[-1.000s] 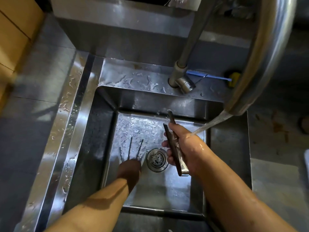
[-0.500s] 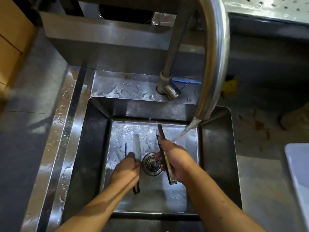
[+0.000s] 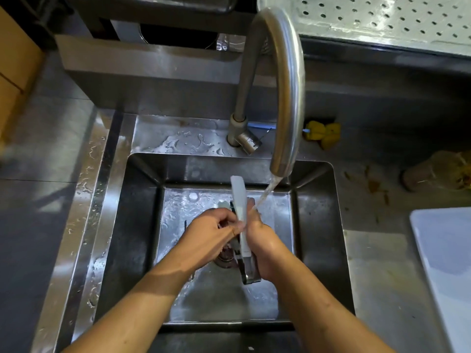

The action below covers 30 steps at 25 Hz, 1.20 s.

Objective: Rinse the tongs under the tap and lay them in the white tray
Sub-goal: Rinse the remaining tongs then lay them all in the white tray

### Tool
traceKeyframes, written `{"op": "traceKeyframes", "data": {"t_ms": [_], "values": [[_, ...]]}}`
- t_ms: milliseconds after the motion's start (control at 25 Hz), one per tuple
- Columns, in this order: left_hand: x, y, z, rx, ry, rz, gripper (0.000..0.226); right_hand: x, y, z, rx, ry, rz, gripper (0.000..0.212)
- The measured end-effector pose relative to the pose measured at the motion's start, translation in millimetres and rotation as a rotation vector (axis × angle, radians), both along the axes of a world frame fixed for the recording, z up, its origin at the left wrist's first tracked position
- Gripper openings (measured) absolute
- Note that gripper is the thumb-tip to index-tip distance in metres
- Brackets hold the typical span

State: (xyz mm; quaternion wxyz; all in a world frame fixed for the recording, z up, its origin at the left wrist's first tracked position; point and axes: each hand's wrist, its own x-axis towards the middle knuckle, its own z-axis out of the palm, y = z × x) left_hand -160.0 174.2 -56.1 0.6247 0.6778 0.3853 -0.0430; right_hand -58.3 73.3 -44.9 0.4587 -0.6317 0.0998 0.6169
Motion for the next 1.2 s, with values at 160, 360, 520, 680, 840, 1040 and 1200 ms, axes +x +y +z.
{"op": "traceKeyframes", "data": {"t_ms": [160,360,520,680,840,1040,1200], "values": [[-17.9,14.7,-28.0,-0.012,0.112,0.212,0.03,4.6,-2.3,-2.5,-0.022,-0.102,0.047,0.077],[-47.2,14.0,-105.7,0.28,0.69,-0.113,0.027,12.1,10.4,-0.1,-0.039,-0.05,-0.035,0.066],[-62.4,5.1,-149.2,0.393,0.812,-0.38,0.052,15.8,15.7,5.5,-0.054,-0.03,-0.04,0.075],[-69.6,2.4,-175.5,0.414,0.728,-0.366,0.027,16.6,13.5,9.4,-0.057,-0.015,-0.048,0.081],[-76.9,5.8,-195.7,0.43,0.676,-0.346,0.027,17.9,12.0,10.8,-0.065,-0.051,-0.015,0.075],[-82.4,3.8,-213.4,0.368,0.635,-0.276,0.021,15.5,9.7,11.1,-0.088,-0.071,0.047,0.08],[-76.8,3.8,-209.6,0.281,0.705,-0.235,0.034,14.2,10.5,11.3,-0.09,-0.069,0.054,0.08]]}}
